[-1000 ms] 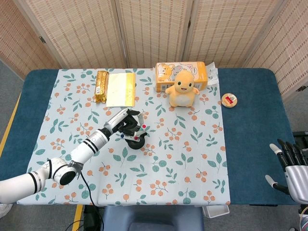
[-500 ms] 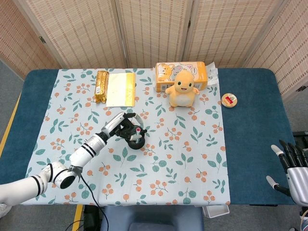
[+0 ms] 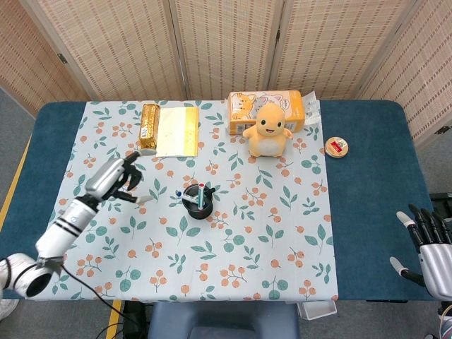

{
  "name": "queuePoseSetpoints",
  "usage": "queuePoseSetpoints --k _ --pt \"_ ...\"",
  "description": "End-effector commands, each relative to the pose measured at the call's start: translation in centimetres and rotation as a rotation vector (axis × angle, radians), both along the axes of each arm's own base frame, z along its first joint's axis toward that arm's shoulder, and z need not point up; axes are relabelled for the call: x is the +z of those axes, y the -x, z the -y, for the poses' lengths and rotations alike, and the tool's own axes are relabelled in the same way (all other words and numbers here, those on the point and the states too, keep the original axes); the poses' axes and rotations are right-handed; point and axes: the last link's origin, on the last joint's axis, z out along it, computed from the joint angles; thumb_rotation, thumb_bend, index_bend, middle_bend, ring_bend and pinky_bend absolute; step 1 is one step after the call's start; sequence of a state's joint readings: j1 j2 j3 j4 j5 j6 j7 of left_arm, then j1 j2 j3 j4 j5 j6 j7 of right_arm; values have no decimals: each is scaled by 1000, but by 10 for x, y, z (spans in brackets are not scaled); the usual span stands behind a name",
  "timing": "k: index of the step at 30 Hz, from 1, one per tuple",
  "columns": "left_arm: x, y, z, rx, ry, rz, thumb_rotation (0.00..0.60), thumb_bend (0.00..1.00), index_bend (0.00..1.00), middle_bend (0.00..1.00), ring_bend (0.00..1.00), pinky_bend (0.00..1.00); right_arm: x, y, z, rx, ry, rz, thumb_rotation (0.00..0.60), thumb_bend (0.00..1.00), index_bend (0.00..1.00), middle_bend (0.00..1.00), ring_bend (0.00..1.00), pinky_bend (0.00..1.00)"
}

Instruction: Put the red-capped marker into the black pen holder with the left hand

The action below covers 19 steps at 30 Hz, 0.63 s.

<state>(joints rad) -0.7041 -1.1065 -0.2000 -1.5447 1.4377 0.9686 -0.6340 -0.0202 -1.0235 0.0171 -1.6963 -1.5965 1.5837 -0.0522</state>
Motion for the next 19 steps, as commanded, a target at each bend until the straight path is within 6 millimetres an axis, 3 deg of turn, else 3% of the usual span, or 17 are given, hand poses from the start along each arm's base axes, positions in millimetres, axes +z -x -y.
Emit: queuePoseSetpoints --k 1,3,6,10,12,19 --pt "78 69 97 137 -200 -390 600 129 8 515 391 732 -7 -2 3 -4 -19 -11 600 188 113 16 0 0" --pt "86 79 123 178 -250 -465 600 128 0 376 279 704 -10 -3 5 -7 -30 -19 600 188 113 16 0 0" --pt "89 95 161 227 -361 -577 600 127 0 248 205 652 -15 -4 8 -14 -39 -30 600 189 113 17 0 0" --pt "71 106 203 276 -498 -619 600 128 0 100 85 503 -19 -3 13 -24 -52 -37 600 189 114 17 0 0" --pt "61 110 216 289 -497 -606 600 127 0 30 32 412 -20 -3 15 -28 -62 -37 600 189 114 17 0 0" --pt "41 135 240 372 -564 -649 600 126 0 0 0 356 -22 -3 17 -33 -78 -35 600 190 113 17 0 0"
